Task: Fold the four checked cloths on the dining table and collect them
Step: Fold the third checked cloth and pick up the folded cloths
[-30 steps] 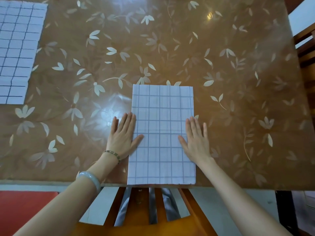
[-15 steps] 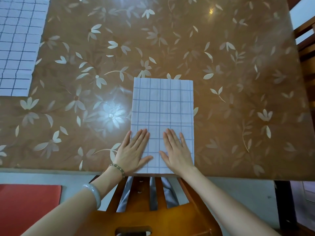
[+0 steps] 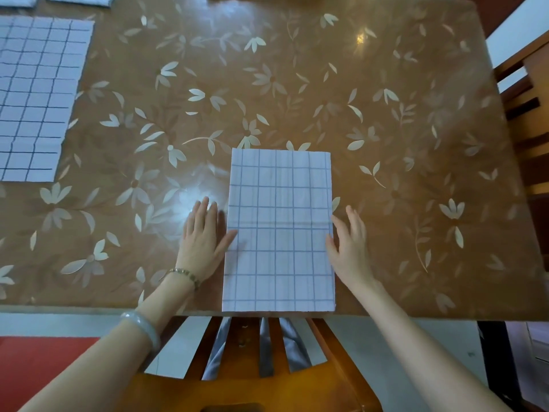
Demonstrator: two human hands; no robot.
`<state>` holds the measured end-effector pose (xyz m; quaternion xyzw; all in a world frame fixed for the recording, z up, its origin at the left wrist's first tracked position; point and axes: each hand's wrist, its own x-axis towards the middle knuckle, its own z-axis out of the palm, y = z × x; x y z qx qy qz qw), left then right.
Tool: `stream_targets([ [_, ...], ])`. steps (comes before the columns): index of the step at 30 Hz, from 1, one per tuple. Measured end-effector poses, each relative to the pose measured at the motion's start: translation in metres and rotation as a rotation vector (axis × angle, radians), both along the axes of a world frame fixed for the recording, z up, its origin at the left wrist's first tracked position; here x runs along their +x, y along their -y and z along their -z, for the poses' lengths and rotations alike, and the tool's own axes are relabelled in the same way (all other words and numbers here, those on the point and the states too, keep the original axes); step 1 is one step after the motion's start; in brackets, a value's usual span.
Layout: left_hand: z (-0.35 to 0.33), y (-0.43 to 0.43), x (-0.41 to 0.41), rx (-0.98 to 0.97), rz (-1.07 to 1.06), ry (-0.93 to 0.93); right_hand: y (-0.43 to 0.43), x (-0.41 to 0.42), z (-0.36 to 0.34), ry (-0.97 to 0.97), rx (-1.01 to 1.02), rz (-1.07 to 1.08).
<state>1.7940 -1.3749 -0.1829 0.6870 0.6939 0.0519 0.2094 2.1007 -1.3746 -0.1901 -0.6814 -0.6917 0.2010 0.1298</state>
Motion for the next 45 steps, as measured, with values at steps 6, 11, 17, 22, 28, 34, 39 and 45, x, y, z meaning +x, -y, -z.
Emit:
stream_targets([
  [6,-0.007,-0.115,0.009,0.126,-0.098,-0.008,-0.107,-0.025,-0.018,-0.136,0.097,0.172],
  [11,0.000,-0.157,0.011,0.088,-0.092,-0.081,-0.160,-0.018,-0.008,-0.109,0.039,0.194],
  [17,0.005,-0.184,0.017,0.051,-0.106,-0.042,-0.195,-0.008,0.002,-0.082,-0.072,0.164],
  [22,-0.003,-0.197,0.027,-0.067,-0.219,-0.044,-0.202,-0.006,0.005,-0.046,-0.100,0.113],
  [28,-0.008,-0.194,0.034,-0.051,-0.284,0.170,-0.204,-0.008,0.002,-0.052,-0.132,0.082],
  [34,-0.036,-0.170,0.033,0.068,-0.234,0.631,-0.209,-0.012,-0.021,-0.065,-0.307,-0.014],
  [39,-0.049,-0.158,0.019,0.085,-0.215,0.783,-0.214,-0.007,-0.037,-0.070,-0.382,-0.073],
  [45,-0.061,-0.147,0.007,0.108,-0.285,0.773,-0.205,-0.004,-0.061,-0.188,-0.278,-0.002],
])
